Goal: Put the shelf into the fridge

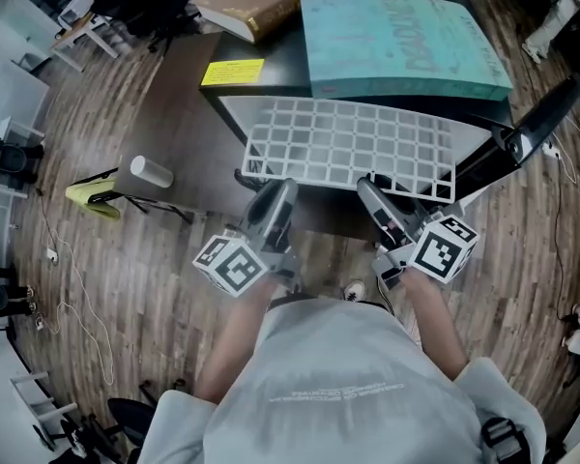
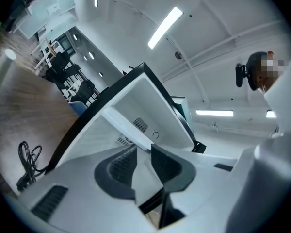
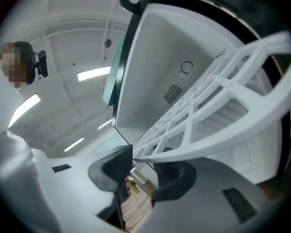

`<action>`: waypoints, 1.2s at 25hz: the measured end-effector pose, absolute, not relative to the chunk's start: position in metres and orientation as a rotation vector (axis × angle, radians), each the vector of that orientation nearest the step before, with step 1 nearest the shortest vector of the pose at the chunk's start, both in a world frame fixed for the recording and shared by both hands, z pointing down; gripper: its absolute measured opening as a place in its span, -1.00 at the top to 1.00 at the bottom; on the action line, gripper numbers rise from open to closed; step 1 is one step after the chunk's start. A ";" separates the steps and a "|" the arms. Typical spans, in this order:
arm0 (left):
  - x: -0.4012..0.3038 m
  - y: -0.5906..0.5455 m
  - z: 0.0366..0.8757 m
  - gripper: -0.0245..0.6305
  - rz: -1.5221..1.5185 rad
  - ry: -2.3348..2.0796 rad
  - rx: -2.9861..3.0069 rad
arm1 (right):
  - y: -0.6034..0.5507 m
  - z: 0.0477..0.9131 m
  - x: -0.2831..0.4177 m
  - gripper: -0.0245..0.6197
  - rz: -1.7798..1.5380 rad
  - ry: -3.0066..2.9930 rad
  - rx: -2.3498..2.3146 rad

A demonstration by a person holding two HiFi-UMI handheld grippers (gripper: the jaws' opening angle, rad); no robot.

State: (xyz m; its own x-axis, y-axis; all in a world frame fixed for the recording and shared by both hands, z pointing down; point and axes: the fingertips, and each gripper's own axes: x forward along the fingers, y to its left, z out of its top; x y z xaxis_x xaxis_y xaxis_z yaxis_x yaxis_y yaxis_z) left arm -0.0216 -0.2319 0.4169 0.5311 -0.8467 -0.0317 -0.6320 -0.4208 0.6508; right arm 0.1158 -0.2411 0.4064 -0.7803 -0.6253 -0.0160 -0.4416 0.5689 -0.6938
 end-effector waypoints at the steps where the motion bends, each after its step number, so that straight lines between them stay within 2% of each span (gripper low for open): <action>1: -0.022 -0.233 0.417 0.63 -0.478 -1.192 2.196 | -0.238 0.408 0.114 0.49 -0.991 2.584 -0.886; 30: -0.018 -0.262 0.406 0.63 -0.503 -1.096 2.191 | -0.265 0.398 0.113 0.47 -0.980 2.610 -0.903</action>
State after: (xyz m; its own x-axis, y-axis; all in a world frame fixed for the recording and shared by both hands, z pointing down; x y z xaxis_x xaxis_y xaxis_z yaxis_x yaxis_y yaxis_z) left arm -0.0176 -0.2624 0.4058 0.5808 -0.8121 -0.0560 -0.5718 -0.4559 0.6821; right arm 0.1128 -0.2645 0.3984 -0.7899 -0.6130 0.0168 -0.4725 0.5910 -0.6537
